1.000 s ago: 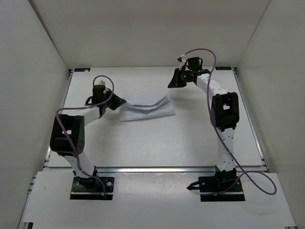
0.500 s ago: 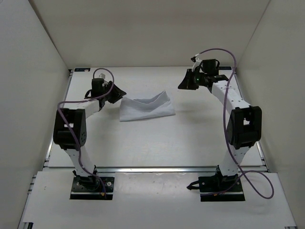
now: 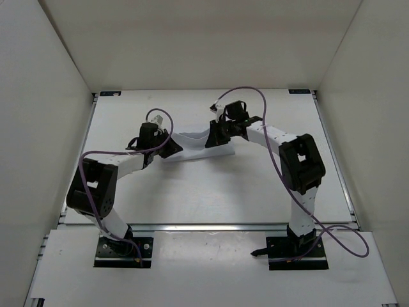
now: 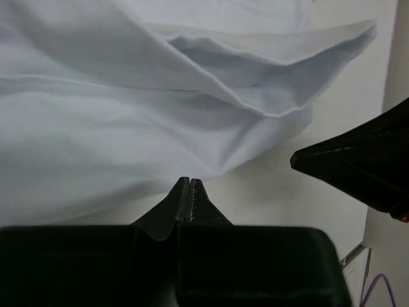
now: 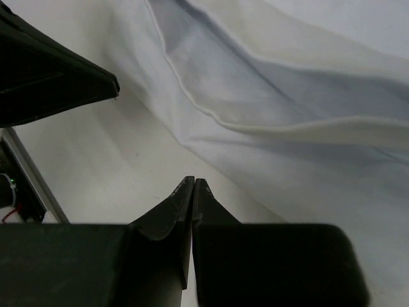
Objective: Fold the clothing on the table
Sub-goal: Fold the skirt
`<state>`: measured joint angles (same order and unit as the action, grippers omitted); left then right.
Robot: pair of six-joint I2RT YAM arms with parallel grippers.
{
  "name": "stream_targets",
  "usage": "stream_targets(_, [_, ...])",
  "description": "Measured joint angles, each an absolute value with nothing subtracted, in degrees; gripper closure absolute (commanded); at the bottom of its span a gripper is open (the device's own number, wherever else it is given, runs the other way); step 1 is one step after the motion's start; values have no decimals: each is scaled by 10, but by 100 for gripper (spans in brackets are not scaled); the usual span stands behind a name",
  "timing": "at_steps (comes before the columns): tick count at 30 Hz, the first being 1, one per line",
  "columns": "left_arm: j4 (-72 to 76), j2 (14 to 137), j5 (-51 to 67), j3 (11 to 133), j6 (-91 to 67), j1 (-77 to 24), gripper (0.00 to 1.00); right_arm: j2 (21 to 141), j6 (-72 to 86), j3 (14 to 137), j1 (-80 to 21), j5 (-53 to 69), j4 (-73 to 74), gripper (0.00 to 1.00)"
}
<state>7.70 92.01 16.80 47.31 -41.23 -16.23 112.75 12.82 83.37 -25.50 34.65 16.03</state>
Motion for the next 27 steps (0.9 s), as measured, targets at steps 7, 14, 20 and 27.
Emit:
stream_targets(7, [83, 973, 154, 479, -406, -158, 100, 1239, 115, 909, -257, 323, 176, 100])
stream_targets(14, [89, 1039, 155, 538, -403, -140, 100, 1324, 115, 1029, -212, 318, 183, 100])
stream_targets(20, [91, 1091, 156, 598, -405, -129, 100, 1327, 132, 1033, -181, 330, 166, 100])
stream_targets(27, [68, 1129, 145, 650, -402, -123, 99, 1331, 129, 1028, -167, 321, 164, 100])
